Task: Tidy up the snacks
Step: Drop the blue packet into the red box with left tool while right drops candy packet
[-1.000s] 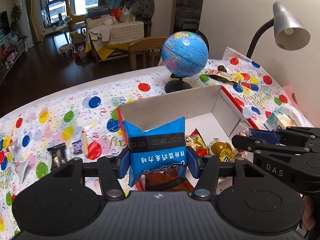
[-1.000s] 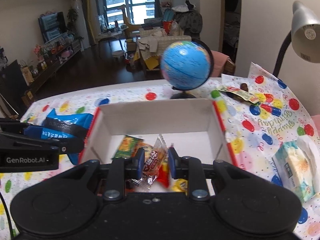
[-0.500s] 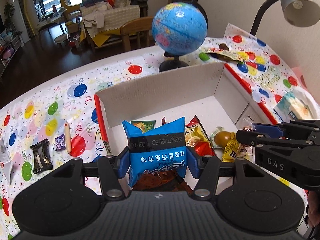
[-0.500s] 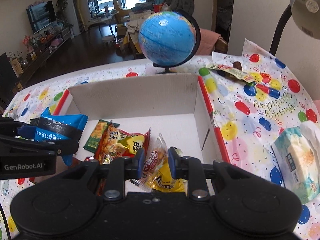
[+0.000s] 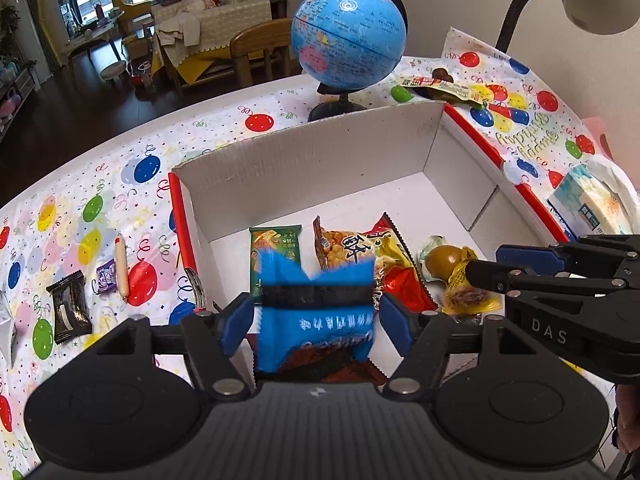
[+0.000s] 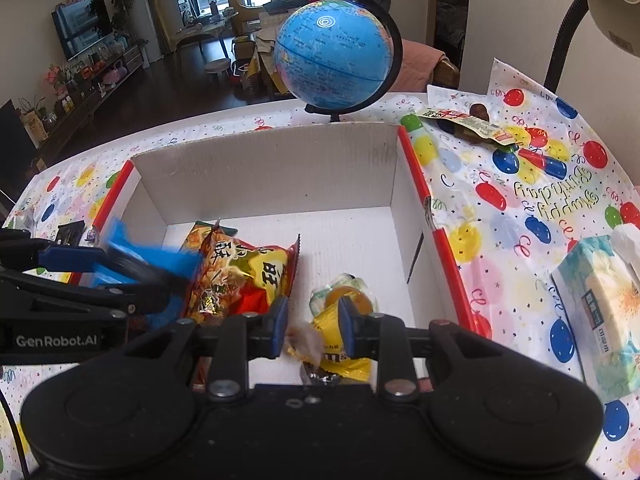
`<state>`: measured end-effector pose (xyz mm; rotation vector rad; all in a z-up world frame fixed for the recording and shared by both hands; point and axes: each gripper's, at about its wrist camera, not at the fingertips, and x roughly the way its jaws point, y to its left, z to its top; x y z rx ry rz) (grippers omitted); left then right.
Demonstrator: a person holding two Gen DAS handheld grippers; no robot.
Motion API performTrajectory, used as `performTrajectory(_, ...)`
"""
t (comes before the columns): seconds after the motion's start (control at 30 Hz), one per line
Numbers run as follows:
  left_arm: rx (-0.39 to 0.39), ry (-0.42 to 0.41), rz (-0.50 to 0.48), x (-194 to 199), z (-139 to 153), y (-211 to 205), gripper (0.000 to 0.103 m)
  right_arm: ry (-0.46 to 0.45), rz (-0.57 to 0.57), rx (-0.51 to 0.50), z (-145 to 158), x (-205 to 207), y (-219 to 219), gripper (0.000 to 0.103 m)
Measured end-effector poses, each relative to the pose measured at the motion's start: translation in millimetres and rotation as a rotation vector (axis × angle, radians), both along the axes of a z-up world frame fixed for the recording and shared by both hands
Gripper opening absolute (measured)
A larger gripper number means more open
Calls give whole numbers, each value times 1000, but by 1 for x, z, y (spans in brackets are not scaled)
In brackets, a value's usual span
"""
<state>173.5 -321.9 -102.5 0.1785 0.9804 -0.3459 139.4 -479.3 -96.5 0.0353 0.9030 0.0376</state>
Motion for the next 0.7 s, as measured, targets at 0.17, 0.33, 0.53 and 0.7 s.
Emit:
performTrajectory(0.17,-10,-14,3,-6,7,3,71,-9,3,4,5,-6,0,29)
performTrajectory(0.33,-34,-36,19,-13,16,12,79,-24,0,15,13,-15,-1,38)
performTrajectory(0.53,-57,-75,49,-24,31,26,80,-76,16,28,29,-29,5,77)
performTrajectory(0.7,-75,-103,80,-33,44,42,81,-106,30,46,43,-35,15,88)
